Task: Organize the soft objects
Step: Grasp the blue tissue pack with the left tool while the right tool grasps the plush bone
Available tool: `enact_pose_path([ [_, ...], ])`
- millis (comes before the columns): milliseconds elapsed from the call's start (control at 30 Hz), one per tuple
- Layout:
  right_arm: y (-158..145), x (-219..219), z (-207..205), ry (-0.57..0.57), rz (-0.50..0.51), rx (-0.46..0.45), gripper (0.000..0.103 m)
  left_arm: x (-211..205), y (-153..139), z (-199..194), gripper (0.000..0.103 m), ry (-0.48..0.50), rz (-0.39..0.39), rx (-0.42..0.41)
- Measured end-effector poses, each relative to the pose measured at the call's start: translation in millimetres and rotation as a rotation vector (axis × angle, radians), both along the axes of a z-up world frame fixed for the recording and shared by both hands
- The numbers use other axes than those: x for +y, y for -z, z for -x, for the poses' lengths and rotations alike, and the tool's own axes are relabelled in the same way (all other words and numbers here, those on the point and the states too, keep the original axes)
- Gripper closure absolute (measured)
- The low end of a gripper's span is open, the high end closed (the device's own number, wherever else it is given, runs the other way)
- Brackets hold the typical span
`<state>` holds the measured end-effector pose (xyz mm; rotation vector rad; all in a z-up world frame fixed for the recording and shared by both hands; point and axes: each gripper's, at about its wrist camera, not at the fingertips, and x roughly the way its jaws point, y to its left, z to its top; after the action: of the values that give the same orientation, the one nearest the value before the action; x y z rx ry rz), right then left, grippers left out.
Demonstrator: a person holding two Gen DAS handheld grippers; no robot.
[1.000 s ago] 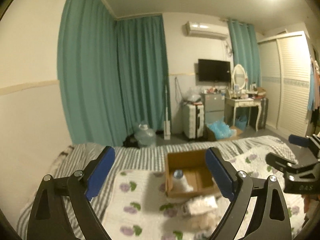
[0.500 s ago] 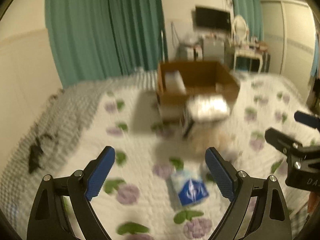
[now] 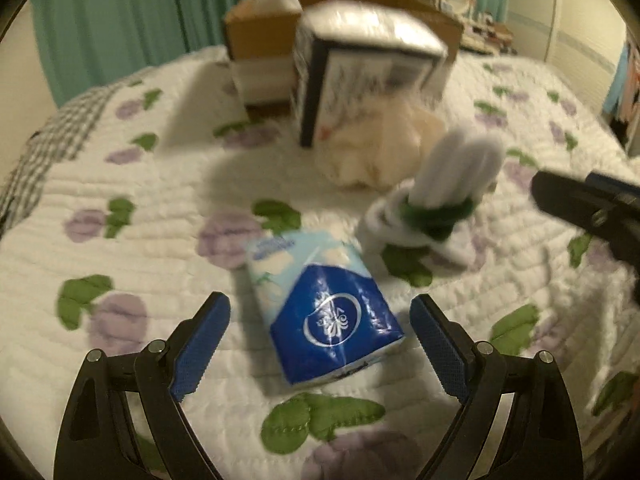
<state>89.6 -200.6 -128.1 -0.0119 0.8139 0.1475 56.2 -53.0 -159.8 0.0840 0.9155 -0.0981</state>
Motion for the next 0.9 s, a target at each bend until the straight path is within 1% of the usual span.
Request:
enact_pose_path([
  [67, 0.5, 1.5, -0.9, 0.005, 0.007, 0.002, 0.002, 4.2, 2.9, -4.0, 0.011, -0.015, 0.021, 0.007],
  [100, 1.3, 3.1, -0.9, 0.005, 0.013, 0.002, 0.002, 6.5, 1.6, -4.6, 0.013, -0.023, 0.027, 0.004],
  [167, 2.0, 6.0, -0.6, 0.000, 0.019, 0.001, 0.002, 9.6, -1.7, -4.6, 0.031, -0.028, 0.022, -0.007],
  [200, 3.1, 8.2, -0.2, -0.004, 0.024, 0.001, 0.002, 10.9, -3.0, -4.5, 0.043, -0.028, 0.008, -0.014],
  [233, 4.1, 9.8, 0.0, -0.005, 0.029, 0.002, 0.002, 13.3, -3.8, -5.6, 0.043, -0.021, 0.003, -0.012],
  [300, 6.5, 14.6, 1.2, -0.017, 0.040, 0.006, 0.002, 21.0, -6.0, -6.8, 0.044, -0.018, 0.029, -0.003],
  [467, 12.4, 30.0, 6.0, -0.051, 0.063, 0.008, 0.002, 47.0, -20.6, -7.6, 0.044, -0.073, 0.031, -0.038],
  [567, 20.7, 42.0, 5.9, -0.076, 0.078, 0.031, 0.002, 65.1, -31.7, -7.3, 0.044, -0.108, 0.042, -0.069],
  [600, 24.5, 47.0, 5.1, -0.086, 0.081, 0.042, 0.002, 71.0, -35.0, -6.9, 0.044, -0.115, 0.059, -0.076],
  [700, 36.4, 60.3, 0.3, -0.113, 0.068, 0.077, 0.003, 77.3, -38.8, -7.0, 0.044, -0.119, 0.084, -0.085],
  [733, 41.4, 67.4, -3.7, -0.123, 0.060, 0.095, 0.006, 77.5, -39.3, -7.1, 0.044, -0.117, 0.085, -0.088],
  [833, 48.8, 80.0, -13.6, -0.128, 0.064, 0.107, 0.013, 76.7, -39.4, -7.9, 0.044, -0.110, 0.087, -0.089],
  [900, 51.7, 83.8, -21.5, -0.109, 0.063, 0.108, 0.024, 76.4, -38.7, -8.1, 0.044, -0.110, 0.084, -0.090],
])
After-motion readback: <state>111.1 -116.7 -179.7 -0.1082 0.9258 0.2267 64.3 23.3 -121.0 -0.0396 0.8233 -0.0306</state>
